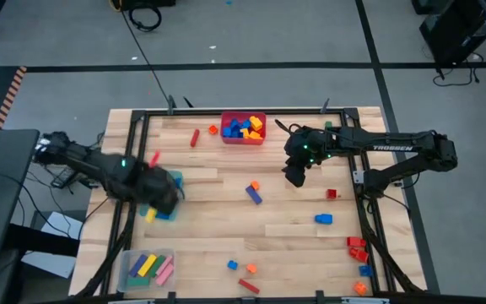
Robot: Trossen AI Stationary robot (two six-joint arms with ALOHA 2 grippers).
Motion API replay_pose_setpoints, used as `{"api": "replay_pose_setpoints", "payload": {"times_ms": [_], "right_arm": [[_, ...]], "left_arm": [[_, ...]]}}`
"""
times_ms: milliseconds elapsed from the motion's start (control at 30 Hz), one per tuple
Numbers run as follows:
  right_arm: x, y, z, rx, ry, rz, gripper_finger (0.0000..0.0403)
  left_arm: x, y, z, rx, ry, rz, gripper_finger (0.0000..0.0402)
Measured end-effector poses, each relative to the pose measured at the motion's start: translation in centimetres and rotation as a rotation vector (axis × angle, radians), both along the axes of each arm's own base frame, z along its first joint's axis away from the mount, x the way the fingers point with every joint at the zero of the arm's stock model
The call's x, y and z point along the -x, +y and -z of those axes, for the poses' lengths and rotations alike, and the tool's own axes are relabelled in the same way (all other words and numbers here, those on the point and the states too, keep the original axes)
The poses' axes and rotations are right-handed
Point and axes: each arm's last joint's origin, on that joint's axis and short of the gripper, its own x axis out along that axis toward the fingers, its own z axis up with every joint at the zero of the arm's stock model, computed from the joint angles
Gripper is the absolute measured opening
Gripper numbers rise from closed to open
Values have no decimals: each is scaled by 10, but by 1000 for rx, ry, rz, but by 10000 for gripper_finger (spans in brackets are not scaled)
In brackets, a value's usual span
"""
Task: Sort blocks by size
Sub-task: Put the yellow rectangle block into the transparent bin
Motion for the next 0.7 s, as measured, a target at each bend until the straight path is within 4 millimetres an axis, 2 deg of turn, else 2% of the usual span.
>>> {"api": "replay_pose_setpoints", "payload": {"times_ms": [200, 367, 467, 700], "right_arm": [[0, 1, 0, -3, -4, -29, 181], [0, 1, 0, 2, -4, -40, 181], [0, 0, 0, 6, -6, -44, 181], [-3, 0, -2, 21, -42, -53, 181]], "left_arm": [[-2, -48, 15, 98, -59, 12, 98], [10, -88, 29, 162, 92, 14, 99], [13, -111, 38, 190, 121, 54, 99], [11, -146, 63, 184, 132, 128, 104]]}}
